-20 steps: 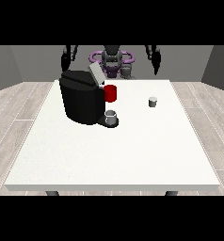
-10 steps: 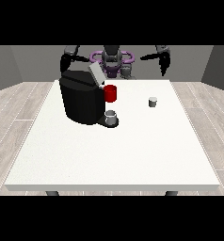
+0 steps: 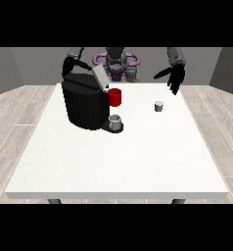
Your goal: Insert the coffee pod into the coffee machine and close the lid
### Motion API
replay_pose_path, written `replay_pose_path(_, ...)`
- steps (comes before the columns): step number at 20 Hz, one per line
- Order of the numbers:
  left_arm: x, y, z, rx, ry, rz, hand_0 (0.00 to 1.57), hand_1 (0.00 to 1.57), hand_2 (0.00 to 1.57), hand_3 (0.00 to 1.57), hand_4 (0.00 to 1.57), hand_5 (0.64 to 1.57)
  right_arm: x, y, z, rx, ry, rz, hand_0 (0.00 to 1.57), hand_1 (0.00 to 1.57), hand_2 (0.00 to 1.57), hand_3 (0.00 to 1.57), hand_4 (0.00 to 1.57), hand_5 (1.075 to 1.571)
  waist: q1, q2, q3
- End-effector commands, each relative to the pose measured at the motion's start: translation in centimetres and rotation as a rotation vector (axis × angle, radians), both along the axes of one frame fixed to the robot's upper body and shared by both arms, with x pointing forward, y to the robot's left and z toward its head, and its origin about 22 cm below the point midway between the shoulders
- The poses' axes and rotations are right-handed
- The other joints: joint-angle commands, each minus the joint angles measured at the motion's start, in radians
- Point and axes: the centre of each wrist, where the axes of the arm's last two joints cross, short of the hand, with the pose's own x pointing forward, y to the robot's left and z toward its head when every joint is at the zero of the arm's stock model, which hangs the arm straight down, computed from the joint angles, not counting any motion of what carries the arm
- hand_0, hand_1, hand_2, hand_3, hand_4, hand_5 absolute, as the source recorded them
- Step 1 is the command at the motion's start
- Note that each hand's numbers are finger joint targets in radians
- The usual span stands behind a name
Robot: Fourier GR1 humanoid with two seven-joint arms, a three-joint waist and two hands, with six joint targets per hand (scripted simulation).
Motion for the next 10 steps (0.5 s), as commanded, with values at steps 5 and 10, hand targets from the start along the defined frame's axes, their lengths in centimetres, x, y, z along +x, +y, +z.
replay_pose_path(5,2.7,1.8,0.7,0.160,0.089,0.018,0.00,0.00,0.00,0.00,0.00,1.571,0.0,3.9,0.1,0.030,-0.015,0.019,0.00,0.00,0.00,0.00,0.00,1.571,-0.032,0.062,0.0000)
replay_pose_path(10,3.4,-0.1,-1.9,0.231,0.069,0.001,0.00,0.00,0.00,0.00,0.00,1.571,2.2,1.8,0.9,0.007,0.026,-0.023,0.00,0.00,0.00,0.00,0.00,1.571,-0.001,0.091,-0.0001)
